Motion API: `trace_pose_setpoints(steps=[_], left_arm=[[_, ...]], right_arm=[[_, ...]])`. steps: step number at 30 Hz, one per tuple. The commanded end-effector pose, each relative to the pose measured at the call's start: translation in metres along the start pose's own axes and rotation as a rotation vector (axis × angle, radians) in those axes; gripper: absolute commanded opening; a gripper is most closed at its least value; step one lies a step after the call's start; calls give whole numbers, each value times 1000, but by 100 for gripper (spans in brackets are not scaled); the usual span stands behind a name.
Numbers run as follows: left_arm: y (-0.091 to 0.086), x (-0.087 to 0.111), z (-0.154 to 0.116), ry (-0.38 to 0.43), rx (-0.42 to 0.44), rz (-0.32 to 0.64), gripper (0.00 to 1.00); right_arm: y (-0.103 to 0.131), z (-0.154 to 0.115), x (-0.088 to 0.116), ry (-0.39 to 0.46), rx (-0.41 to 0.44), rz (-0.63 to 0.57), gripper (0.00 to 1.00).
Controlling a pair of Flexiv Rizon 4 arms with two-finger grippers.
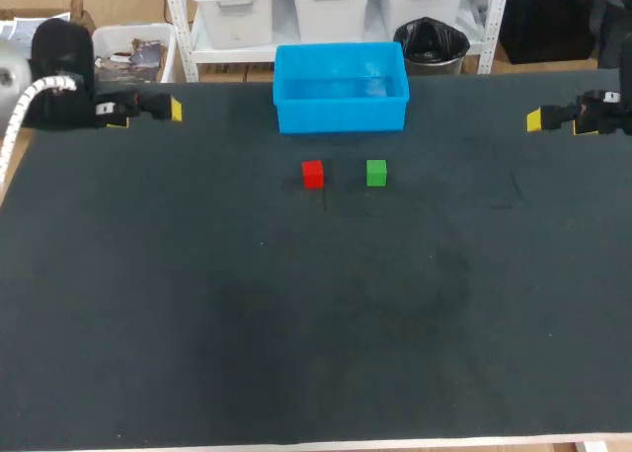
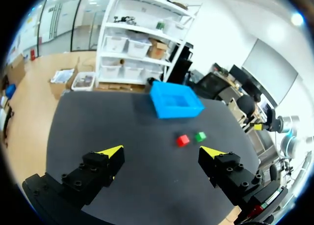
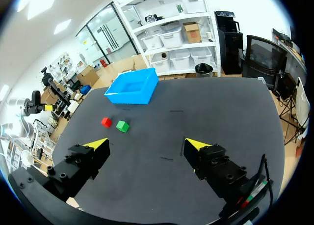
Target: Use the left arm to pick the red cube and place it into the blue plastic box first, then use the right arm to grasp the green cube and put it into the same blue plastic box after the first action is fully finished.
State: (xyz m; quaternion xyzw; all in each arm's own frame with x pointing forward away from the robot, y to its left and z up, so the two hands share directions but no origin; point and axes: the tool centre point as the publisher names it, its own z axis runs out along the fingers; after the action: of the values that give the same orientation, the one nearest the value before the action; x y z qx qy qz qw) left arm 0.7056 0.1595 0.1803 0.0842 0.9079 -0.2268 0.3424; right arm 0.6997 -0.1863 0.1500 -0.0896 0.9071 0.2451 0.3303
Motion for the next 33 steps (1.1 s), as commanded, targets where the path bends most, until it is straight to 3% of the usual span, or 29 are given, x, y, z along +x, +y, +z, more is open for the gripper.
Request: trace_pose_setpoints(steps=[1,10,18,22,33], left_arm=[[-18,-12,10,43,-150,7,100],[-45,-21,22,101,-228,40,100],[-57,-23,36,191,-328,33,100],[-62,-26,45,260,-366,-27,100],[-88,-22,67,340,-428,35,100]], right_arm=[[0,0,0,0,1,0,100],[0,0,0,0,1,0,100],[0,0,0,0,1,0,100],[0,0,0,0,1,0,100],[0,0,0,0,1,0,100]])
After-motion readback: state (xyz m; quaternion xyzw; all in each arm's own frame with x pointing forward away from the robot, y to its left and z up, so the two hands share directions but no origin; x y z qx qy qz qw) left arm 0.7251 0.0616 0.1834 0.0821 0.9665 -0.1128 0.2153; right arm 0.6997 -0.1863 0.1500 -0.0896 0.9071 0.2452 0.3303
